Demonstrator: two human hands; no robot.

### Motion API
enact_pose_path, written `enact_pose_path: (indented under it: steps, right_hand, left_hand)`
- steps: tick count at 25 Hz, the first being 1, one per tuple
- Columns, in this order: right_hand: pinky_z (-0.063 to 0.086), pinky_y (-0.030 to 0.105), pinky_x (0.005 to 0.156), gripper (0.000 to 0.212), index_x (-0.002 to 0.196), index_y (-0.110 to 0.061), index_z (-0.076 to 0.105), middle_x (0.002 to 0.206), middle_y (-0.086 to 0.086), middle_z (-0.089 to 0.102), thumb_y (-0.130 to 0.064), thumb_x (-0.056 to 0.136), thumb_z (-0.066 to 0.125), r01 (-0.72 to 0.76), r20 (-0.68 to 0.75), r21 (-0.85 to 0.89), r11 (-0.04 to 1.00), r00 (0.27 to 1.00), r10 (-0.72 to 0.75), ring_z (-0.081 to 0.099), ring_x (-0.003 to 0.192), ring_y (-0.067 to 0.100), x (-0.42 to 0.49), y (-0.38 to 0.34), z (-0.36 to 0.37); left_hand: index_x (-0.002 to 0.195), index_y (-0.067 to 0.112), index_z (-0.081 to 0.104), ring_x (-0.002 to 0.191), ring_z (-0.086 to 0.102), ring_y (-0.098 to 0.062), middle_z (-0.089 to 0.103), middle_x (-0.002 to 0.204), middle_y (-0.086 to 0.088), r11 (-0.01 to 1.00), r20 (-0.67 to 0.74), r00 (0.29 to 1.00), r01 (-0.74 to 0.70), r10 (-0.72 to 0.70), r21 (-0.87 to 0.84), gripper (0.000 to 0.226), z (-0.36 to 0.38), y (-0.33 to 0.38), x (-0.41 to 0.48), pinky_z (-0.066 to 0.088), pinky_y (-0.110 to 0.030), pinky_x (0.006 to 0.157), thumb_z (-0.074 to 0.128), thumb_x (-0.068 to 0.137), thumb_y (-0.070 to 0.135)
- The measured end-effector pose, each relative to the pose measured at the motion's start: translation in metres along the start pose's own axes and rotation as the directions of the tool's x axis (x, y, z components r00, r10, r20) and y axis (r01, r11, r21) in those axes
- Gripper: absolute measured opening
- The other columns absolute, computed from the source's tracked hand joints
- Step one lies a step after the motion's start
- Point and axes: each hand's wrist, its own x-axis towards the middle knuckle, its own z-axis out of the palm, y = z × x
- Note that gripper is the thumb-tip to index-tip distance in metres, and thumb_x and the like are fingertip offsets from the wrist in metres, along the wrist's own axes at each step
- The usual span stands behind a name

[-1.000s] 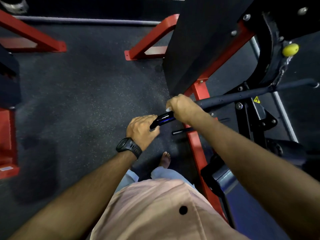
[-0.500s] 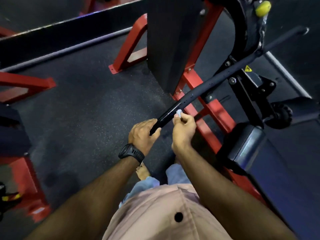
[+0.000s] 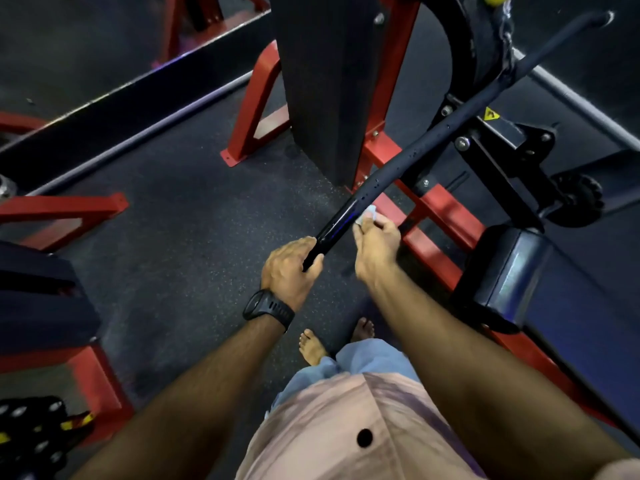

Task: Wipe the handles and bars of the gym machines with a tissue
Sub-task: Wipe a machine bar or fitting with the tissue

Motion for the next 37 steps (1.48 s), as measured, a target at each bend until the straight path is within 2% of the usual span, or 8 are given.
enact_pose_path:
  steps: [5, 12, 17, 20, 22, 26, 29, 37]
  right_hand:
    - [0.049, 0.026, 0.080, 0.009, 0.085, -0.018, 0.064, 0.094, 0.004, 0.065, -0.021, 0.091, 0.070, 0.432, 0.127, -0.483, 0.762, 0.895, -0.427, 0.059, 0.081, 0.007, 0.004, 0.009, -0.012]
    - [0.044, 0.016, 0.077, 0.008, 0.086, -0.008, 0.066, 0.095, 0.007, 0.062, -0.014, 0.090, 0.071, 0.542, 0.201, -0.546, 0.639, 0.825, -0.527, 0.054, 0.080, 0.006, 0.006, 0.006, -0.013]
    - [0.044, 0.018, 0.077, 0.008, 0.088, -0.014, 0.065, 0.090, 0.003, 0.067, -0.019, 0.092, 0.070, 0.424, 0.058, -0.481, 0.767, 0.889, -0.455, 0.059, 0.079, 0.008, -0.002, 0.020, -0.005]
    - [0.050, 0.019, 0.075, 0.004, 0.089, -0.010, 0.068, 0.082, -0.002, 0.069, -0.007, 0.089, 0.072, 0.177, -0.170, -0.151, 0.973, 0.965, -0.202, 0.063, 0.073, 0.001, -0.004, 0.030, 0.010]
    - [0.051, 0.025, 0.080, 0.004, 0.089, -0.009, 0.068, 0.083, 0.000, 0.069, -0.005, 0.091, 0.069, 0.097, -0.273, 0.071, 0.993, 0.959, -0.074, 0.062, 0.077, 0.007, 0.011, 0.020, 0.020]
    - [0.054, 0.030, 0.071, 0.005, 0.094, -0.007, 0.063, 0.084, 0.007, 0.067, -0.011, 0.098, 0.061, 0.008, -0.190, 0.144, 0.990, 0.982, 0.020, 0.062, 0.077, 0.017, 0.001, 0.030, 0.025]
    - [0.052, 0.019, 0.061, 0.013, 0.087, -0.009, 0.062, 0.070, -0.002, 0.064, -0.007, 0.099, 0.057, 0.066, -0.191, 0.295, 0.953, 0.982, -0.009, 0.058, 0.058, 0.004, 0.015, 0.008, 0.031]
    - [0.048, 0.021, 0.059, 0.022, 0.076, -0.013, 0.060, 0.063, -0.002, 0.060, -0.010, 0.098, 0.061, 0.185, -0.238, 0.208, 0.960, 0.962, -0.134, 0.052, 0.056, 0.007, 0.029, -0.020, 0.030]
  left_hand:
    - [0.114, 0.007, 0.072, 0.103, 0.070, -0.024, 0.073, 0.111, -0.008, 0.999, 0.033, 0.999, 0.039, -0.039, -0.002, 0.038, -0.001, 0.011, 0.006, 0.053, -0.035, 0.090, 0.081, 0.078, 0.015]
    - [0.110, 0.005, 0.073, 0.099, 0.070, -0.025, 0.074, 0.108, -0.010, 0.998, 0.010, 1.000, 0.022, -0.023, 0.055, 0.040, 0.003, 0.014, 0.010, 0.041, -0.022, 0.092, 0.085, 0.072, 0.009]
    - [0.112, 0.004, 0.072, 0.100, 0.070, -0.025, 0.073, 0.109, -0.010, 0.999, 0.023, 1.000, 0.010, -0.011, 0.044, 0.039, 0.004, 0.013, 0.022, 0.045, -0.023, 0.090, 0.083, 0.075, 0.008]
    - [0.115, 0.002, 0.070, 0.101, 0.070, -0.028, 0.072, 0.112, -0.013, 0.995, 0.079, 0.992, -0.103, 0.102, 0.006, 0.040, 0.003, 0.007, 0.038, 0.040, -0.024, 0.094, 0.081, 0.077, 0.005]
    - [0.115, 0.001, 0.069, 0.101, 0.070, -0.029, 0.072, 0.111, -0.014, 0.989, 0.106, 0.983, -0.150, 0.151, -0.017, 0.037, 0.004, 0.005, 0.045, 0.039, -0.025, 0.095, 0.078, 0.079, 0.006]
    - [0.116, 0.002, 0.069, 0.105, 0.068, -0.028, 0.071, 0.113, -0.014, 0.977, 0.115, 0.972, -0.199, 0.207, -0.079, 0.037, 0.004, -0.007, 0.050, 0.044, -0.026, 0.096, 0.076, 0.081, 0.009]
    - [0.118, 0.003, 0.069, 0.107, 0.068, -0.026, 0.071, 0.115, -0.013, 0.966, 0.120, 0.962, -0.232, 0.245, -0.113, 0.038, 0.001, -0.013, 0.053, 0.040, -0.022, 0.098, 0.077, 0.082, 0.010]
    - [0.116, 0.002, 0.070, 0.104, 0.069, -0.026, 0.072, 0.113, -0.013, 0.971, 0.121, 0.966, -0.218, 0.229, -0.094, 0.037, -0.001, -0.003, 0.061, 0.050, -0.031, 0.092, 0.078, 0.080, 0.011]
